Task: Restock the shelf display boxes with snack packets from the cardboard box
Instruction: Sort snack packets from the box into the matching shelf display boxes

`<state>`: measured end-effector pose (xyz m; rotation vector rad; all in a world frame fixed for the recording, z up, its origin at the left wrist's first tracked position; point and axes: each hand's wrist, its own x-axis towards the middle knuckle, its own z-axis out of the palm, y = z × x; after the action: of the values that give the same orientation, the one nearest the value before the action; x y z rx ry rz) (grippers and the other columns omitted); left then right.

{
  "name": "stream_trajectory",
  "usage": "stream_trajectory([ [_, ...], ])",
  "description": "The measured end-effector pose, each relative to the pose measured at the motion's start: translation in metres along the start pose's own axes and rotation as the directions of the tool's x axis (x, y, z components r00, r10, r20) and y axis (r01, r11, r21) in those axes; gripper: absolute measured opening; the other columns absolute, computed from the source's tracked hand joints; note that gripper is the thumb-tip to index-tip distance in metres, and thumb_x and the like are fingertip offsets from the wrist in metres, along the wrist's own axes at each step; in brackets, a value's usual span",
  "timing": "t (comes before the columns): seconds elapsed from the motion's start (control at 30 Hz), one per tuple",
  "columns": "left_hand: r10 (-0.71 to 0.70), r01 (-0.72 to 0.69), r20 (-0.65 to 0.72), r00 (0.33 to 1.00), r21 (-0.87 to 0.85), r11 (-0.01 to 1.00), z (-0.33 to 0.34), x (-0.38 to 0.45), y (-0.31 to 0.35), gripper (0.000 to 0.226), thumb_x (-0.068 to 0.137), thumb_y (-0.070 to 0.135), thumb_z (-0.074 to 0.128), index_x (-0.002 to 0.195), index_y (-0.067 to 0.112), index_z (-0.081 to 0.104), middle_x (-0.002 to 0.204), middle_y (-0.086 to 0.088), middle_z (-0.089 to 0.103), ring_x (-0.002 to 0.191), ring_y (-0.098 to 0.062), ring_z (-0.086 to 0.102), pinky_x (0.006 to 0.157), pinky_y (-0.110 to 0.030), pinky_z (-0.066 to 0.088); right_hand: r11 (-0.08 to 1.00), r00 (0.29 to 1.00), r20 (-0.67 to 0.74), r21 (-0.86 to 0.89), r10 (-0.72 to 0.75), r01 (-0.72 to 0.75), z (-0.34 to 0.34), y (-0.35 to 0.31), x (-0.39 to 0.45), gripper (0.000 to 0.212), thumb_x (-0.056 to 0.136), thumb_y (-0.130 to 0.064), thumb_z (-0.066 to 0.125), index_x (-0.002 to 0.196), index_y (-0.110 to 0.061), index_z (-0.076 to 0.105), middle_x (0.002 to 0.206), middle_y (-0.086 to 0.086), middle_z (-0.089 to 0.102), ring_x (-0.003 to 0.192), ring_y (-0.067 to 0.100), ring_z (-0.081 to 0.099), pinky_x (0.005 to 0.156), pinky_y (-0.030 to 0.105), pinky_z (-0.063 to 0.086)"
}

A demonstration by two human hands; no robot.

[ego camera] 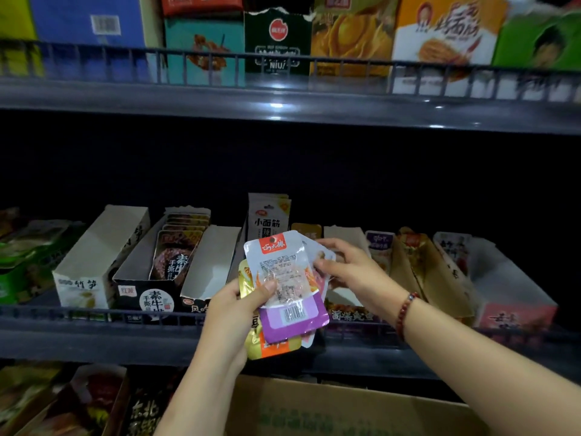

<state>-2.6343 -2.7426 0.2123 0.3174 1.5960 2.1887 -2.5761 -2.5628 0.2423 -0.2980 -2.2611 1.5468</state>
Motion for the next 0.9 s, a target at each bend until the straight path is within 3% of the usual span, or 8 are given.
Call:
stream_trajectory([
  [0.13,-0.014,0.014,0.006,1.000,-0.004,1.000,-0.002,-0.013,0.013,0.013,0.089,0.009,0.065,0.102,0.008,0.065,0.089,-0.014,0.075,0.075,-0.031,0.074,0.065,-0.045,0.060,0.998,0.997,-0.072,0.053,0.038,-0.034,-0.017,-0.005,-0.014,0.022,0.093,-0.013,0.058,0.115,-0.013,0.059,0.091,0.007,0.071,0.066,0.006,0.063,0.053,0.019,0.048],
  [0.33,0.158,-0.149,-0.122,0.980,0.085,0.985,-0.015,-0.043,0.019,0.013,0.094,0.010,0.060,0.104,0.019,0.064,0.100,-0.007,0.074,0.089,-0.029,0.072,0.083,-0.055,0.056,0.995,0.972,-0.228,-0.091,-0.059,0.039,-0.032,-0.014,-0.042,0.016,0.095,-0.017,0.056,0.109,-0.023,0.060,0.091,-0.001,0.071,0.070,0.009,0.066,0.053,0.015,0.047],
  [0.47,0.160,-0.146,-0.142,0.977,0.106,0.984,-0.013,-0.063,0.008,0.015,0.093,0.008,0.059,0.100,0.021,0.063,0.096,-0.004,0.074,0.084,-0.024,0.073,0.075,-0.047,0.058,0.999,0.975,-0.217,-0.044,-0.038,0.029,-0.031,-0.023,-0.066,0.014,0.094,-0.016,0.057,0.106,-0.023,0.060,0.088,-0.003,0.072,0.070,0.010,0.070,0.055,0.017,0.050],
  [0.57,0.171,-0.149,-0.160,0.972,0.140,0.979,-0.004,-0.075,-0.006,0.016,0.093,0.007,0.060,0.097,0.022,0.064,0.089,0.001,0.074,0.078,-0.021,0.073,0.067,-0.039,0.058,0.984,0.965,-0.257,-0.179,-0.061,0.014,-0.021,-0.021,-0.083,0.015,0.093,-0.019,0.059,0.107,-0.018,0.058,0.092,-0.001,0.071,0.073,0.006,0.070,0.056,0.016,0.052],
  [0.77,0.154,-0.146,-0.065,0.986,0.104,0.984,0.033,-0.090,-0.025,0.011,0.092,0.014,0.062,0.095,0.023,0.067,0.089,0.005,0.076,0.083,-0.017,0.073,0.076,-0.042,0.059,0.974,0.867,-0.463,-0.203,-0.185,0.099,0.004,-0.022,-0.114,0.007,0.088,-0.024,0.066,0.085,-0.021,0.061,0.074,-0.006,0.071,0.069,0.002,0.068,0.056,0.024,0.057],
  [0.9,0.069,-0.069,0.015,0.998,-0.008,0.998,0.051,-0.102,-0.032,0.016,0.090,0.012,0.064,0.102,0.021,0.067,0.090,0.005,0.076,0.087,-0.017,0.073,0.082,-0.040,0.057,0.990,0.854,-0.503,-0.012,-0.130,0.144,0.016,-0.023,-0.126,0.006,0.088,-0.025,0.066,0.088,-0.020,0.068,0.078,-0.004,0.073,0.075,0.005,0.070,0.060,0.028,0.059],
])
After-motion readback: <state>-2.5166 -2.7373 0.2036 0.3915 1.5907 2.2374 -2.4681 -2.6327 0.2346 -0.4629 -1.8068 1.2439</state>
